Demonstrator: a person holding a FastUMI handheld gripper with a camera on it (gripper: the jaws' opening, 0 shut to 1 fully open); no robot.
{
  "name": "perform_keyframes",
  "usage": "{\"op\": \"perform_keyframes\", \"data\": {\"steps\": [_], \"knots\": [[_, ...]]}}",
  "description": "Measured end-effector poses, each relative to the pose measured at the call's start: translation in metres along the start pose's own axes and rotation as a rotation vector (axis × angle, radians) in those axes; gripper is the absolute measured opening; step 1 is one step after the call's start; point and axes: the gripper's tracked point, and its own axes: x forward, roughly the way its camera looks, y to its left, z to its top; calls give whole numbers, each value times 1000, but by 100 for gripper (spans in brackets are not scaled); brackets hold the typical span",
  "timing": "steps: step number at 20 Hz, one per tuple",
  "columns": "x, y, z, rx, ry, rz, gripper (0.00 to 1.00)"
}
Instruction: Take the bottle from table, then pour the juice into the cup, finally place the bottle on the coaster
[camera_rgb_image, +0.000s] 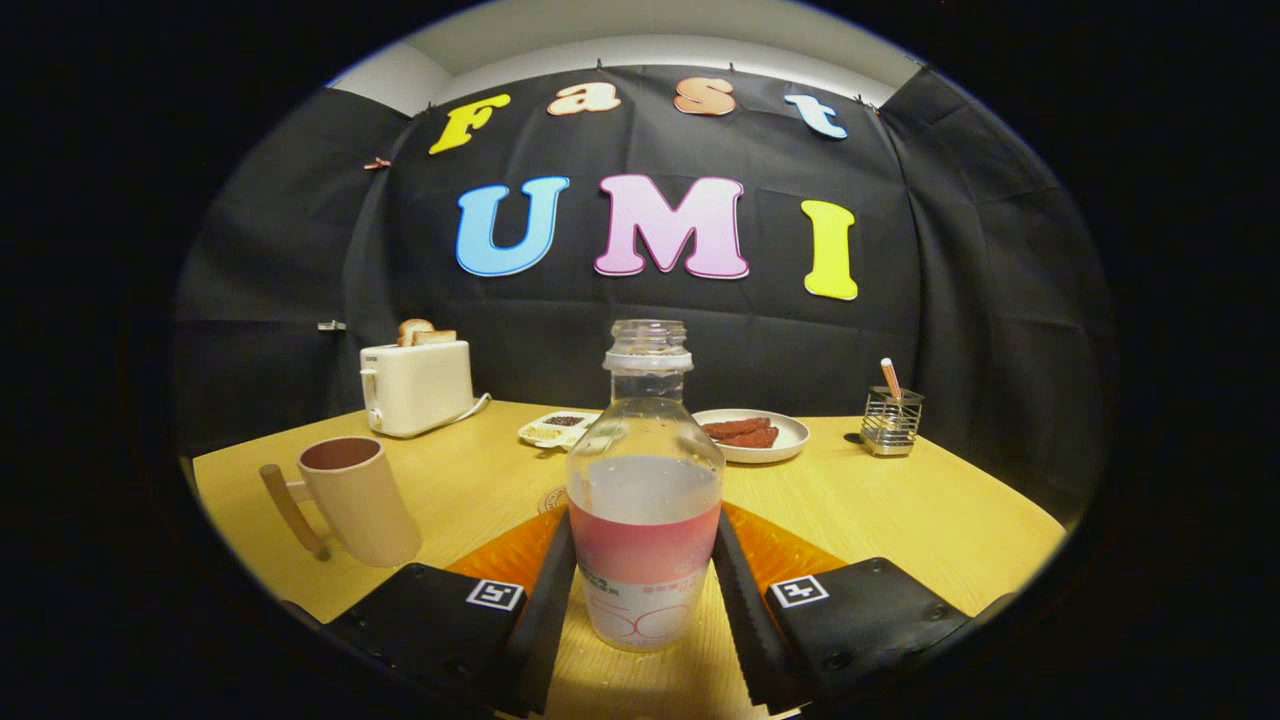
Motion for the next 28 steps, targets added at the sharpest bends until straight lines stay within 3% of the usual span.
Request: {"op": "perform_keyframes", "data": {"steps": [15,28], "knots": [[-15,28,96,-499,-32,-29,70],[-8,80,99,-992,16,-40,69]]}}
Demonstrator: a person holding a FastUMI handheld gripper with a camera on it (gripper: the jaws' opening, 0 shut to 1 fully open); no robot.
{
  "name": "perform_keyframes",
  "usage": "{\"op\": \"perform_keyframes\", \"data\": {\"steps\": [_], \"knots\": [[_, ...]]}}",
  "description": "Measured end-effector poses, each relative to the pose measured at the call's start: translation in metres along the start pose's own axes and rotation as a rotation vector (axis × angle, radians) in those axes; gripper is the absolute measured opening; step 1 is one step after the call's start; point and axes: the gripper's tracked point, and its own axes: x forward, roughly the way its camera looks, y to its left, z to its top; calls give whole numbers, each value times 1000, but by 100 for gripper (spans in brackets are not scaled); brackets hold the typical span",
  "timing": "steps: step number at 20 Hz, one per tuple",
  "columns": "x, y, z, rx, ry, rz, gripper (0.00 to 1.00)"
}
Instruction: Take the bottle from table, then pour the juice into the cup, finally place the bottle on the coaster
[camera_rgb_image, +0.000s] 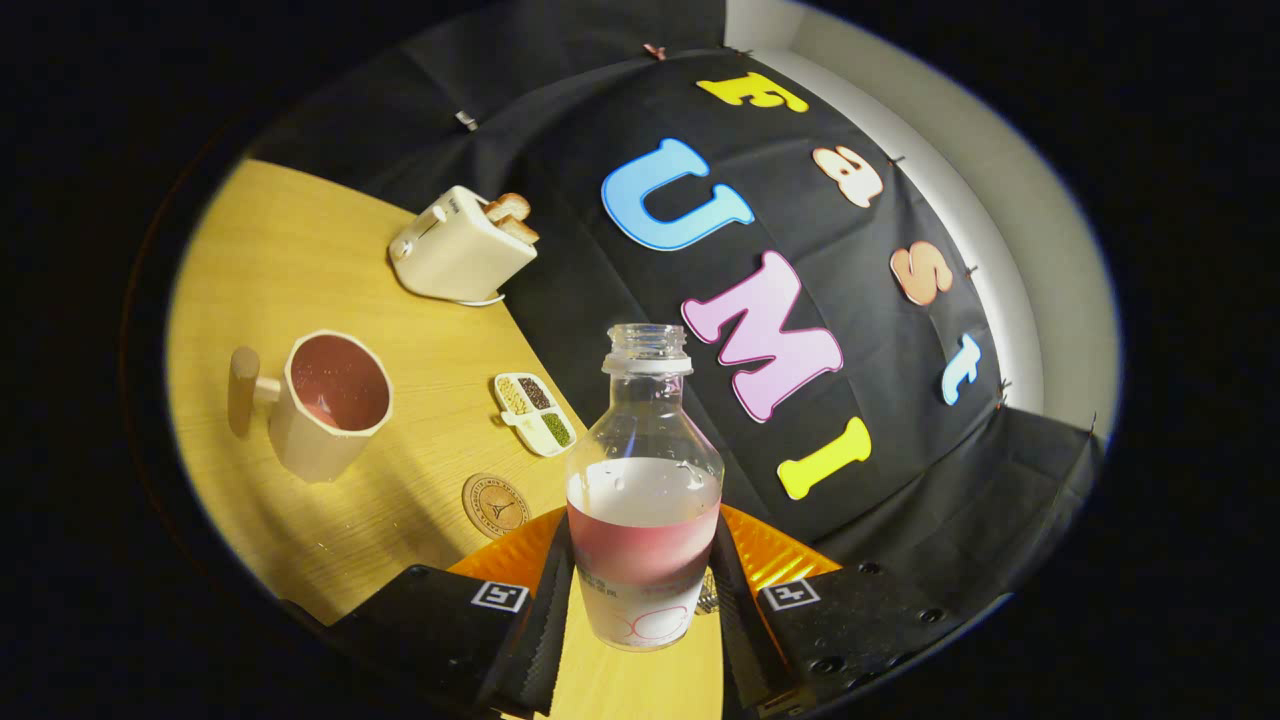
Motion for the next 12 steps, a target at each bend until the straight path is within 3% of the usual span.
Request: {"op": "perform_keyframes", "data": {"steps": [7,12], "knots": [[7,35,-3,-269,14,82,69],[11,49,-6,-395,18,113,69]]}}
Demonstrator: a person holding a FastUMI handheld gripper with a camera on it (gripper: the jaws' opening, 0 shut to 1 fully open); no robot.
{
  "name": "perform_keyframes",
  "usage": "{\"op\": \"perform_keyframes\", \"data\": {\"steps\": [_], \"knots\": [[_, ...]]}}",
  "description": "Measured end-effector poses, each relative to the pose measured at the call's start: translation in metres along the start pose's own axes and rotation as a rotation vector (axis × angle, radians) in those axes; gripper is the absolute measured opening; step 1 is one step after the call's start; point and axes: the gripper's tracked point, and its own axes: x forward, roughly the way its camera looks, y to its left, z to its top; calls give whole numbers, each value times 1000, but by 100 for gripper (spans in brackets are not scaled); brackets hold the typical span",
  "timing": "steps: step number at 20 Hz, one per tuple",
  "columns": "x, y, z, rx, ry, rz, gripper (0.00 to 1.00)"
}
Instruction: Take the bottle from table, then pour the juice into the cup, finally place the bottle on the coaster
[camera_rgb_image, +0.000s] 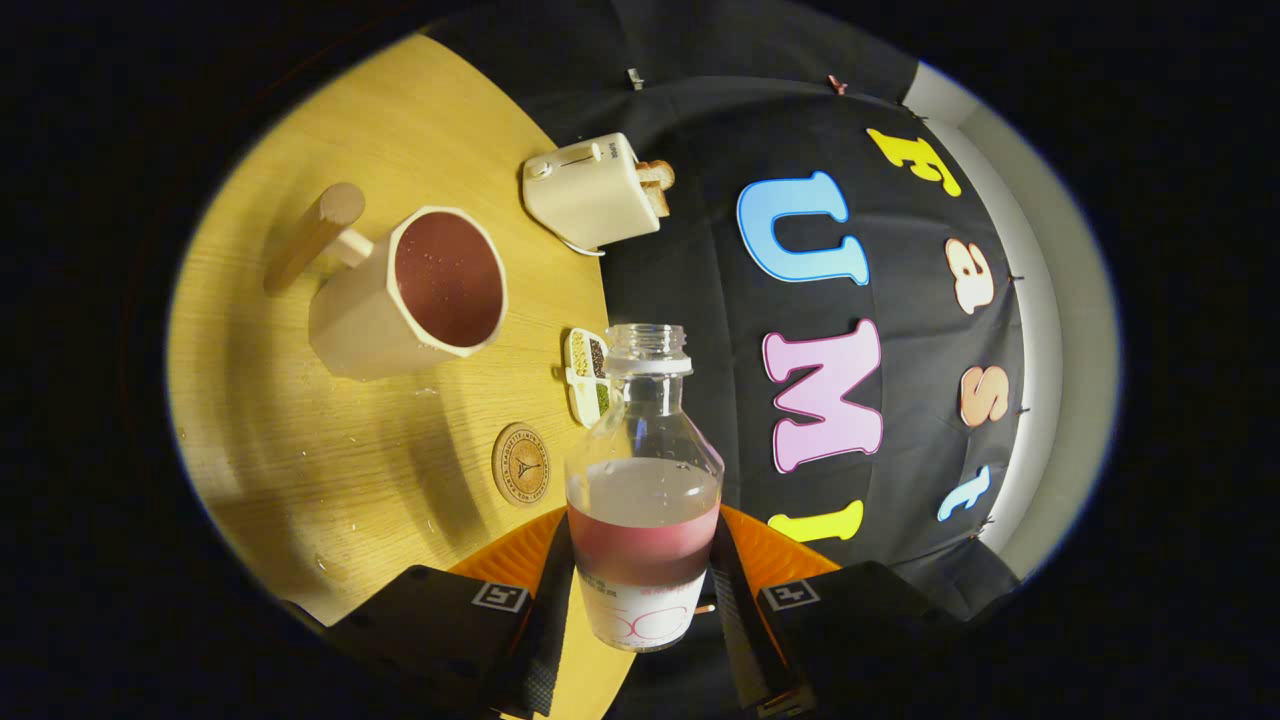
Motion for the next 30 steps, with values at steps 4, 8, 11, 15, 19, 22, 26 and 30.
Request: {"op": "perform_keyframes", "data": {"steps": [4,8,11,15,19,22,26,30], "knots": [[2,0,3,-67,-11,16,69],[9,1,11,-175,-38,21,69],[5,6,15,-238,-59,24,69],[6,10,17,-278,-62,22,69],[8,16,17,-310,-65,28,69],[10,19,16,-328,-67,25,69],[11,20,16,-351,-73,26,69],[14,19,15,-377,-79,23,69]]}}
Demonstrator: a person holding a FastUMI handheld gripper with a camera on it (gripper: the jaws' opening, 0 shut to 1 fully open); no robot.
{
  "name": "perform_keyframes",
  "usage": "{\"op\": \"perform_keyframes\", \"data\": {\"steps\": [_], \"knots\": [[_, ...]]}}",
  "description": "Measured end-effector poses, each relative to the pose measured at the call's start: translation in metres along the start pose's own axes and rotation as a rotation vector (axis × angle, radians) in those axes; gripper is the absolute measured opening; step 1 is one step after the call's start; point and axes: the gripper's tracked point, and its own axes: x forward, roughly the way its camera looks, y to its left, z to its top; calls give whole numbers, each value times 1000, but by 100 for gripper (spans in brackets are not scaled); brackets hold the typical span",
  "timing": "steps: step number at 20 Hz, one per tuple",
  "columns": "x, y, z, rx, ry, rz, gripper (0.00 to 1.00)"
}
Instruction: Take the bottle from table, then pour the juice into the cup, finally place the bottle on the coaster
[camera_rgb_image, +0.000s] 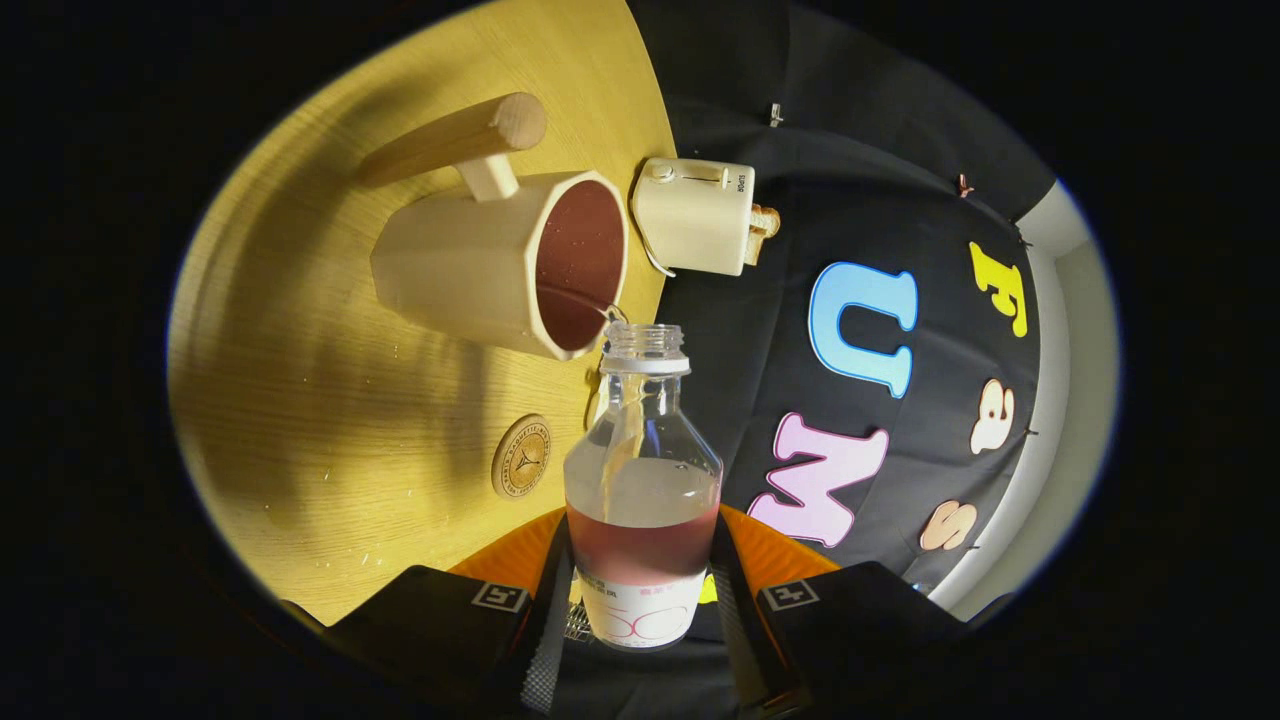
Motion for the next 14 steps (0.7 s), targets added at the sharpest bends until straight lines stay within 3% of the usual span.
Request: {"op": "perform_keyframes", "data": {"steps": [14], "knots": [[4,-7,1,-63,-23,-21,69]]}}
